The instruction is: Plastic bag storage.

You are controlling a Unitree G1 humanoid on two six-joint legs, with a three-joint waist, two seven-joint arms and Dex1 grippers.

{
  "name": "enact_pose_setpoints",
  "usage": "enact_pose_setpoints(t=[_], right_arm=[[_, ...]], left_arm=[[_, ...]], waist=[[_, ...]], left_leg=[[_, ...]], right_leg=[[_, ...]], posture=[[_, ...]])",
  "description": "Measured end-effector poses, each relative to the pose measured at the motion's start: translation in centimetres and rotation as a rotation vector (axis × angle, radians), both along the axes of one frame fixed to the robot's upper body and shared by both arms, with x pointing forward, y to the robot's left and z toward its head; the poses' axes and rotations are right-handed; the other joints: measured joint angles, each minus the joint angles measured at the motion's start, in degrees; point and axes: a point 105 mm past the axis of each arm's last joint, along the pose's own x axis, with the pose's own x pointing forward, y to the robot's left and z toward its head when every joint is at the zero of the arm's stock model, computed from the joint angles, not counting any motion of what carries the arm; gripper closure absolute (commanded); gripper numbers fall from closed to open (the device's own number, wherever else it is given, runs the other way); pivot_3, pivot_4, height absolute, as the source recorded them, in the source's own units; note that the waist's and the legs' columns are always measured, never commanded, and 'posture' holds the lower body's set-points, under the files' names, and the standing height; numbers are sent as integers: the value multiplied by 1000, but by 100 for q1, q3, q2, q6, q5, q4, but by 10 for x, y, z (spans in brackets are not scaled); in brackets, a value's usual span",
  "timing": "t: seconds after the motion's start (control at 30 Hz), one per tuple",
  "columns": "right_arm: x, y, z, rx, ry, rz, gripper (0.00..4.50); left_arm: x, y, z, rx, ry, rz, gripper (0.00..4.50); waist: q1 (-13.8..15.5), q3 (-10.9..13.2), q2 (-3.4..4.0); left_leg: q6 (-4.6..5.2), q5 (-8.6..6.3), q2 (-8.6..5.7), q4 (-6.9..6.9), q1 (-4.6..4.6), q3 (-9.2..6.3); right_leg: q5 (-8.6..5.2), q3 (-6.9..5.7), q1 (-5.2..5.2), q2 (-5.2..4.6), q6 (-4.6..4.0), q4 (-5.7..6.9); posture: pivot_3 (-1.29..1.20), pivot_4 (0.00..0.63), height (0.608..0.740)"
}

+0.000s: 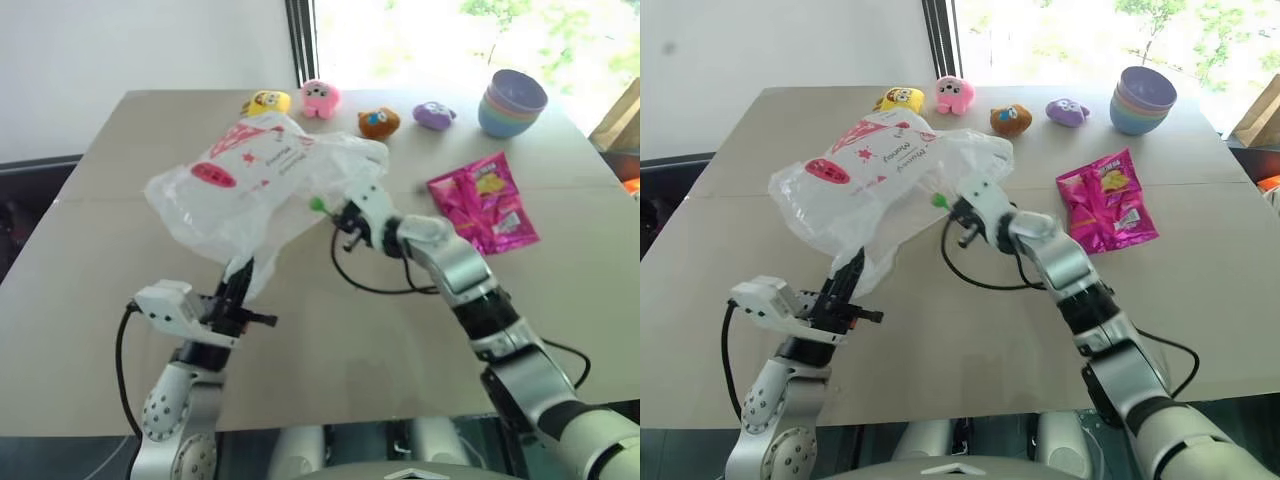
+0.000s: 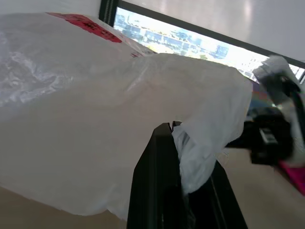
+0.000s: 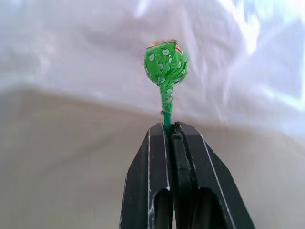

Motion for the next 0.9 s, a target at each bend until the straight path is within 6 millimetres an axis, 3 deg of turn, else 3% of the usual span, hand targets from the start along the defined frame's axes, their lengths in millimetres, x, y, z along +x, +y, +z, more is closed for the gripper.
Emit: enact_pose_setpoints(t=[0.07,0.17,0.2,0.4,0.47,0.63,0.73,0.9], right_arm=[[3,26,9,39,-8,38,4444],[9,51,24,140,-13,44,4444],[14,51,33,190,-36,38,4444],[29,18,87,493,-316,-93,4444],[30,0,87,551,-364,-156,4444],[35,-44,64,533,-385,-312,4444],[39,-53,55,423,-338,-324,3537],[48,-49,25,281,-213,-357,1235]], left_arm=[[-6,-9,-6,19,24,-67,4500],[-14,-19,-14,35,51,-137,4500],[-16,-21,-15,36,49,-152,4500],[-12,-12,-3,60,-23,-97,4500],[-8,-8,5,54,-65,-66,4500],[4,-1,8,48,-88,-21,4500],[11,-2,15,27,-118,-27,4500],[22,-5,15,-7,-112,-43,4500]], waist=[[-2,2,3],[12,6,2],[41,12,1],[15,22,3],[24,22,3],[13,24,6],[12,23,6],[2,24,8]], left_leg=[[0,0,1,-2,-4,0],[-3,1,2,0,-31,2],[-2,1,2,1,-36,-2],[-2,1,-1,0,-39,7],[-4,2,2,-1,-38,4],[-6,4,2,3,-31,17],[-6,4,1,5,-20,21],[-8,5,4,3,-13,28]], right_leg=[[0,-1,-5,1,0,-2],[0,-1,-29,-3,0,0],[0,-5,-30,-8,0,-1],[0,2,-32,-10,2,-3],[0,-2,-32,-7,1,2],[1,10,-33,-9,2,13],[1,16,-32,-8,2,20],[1,22,-32,0,0,27]], posture=[[0,150,740],[0,150,740],[0,150,740],[0,150,740],[0,150,740],[0,150,740],[0,150,740],[0,150,740]])
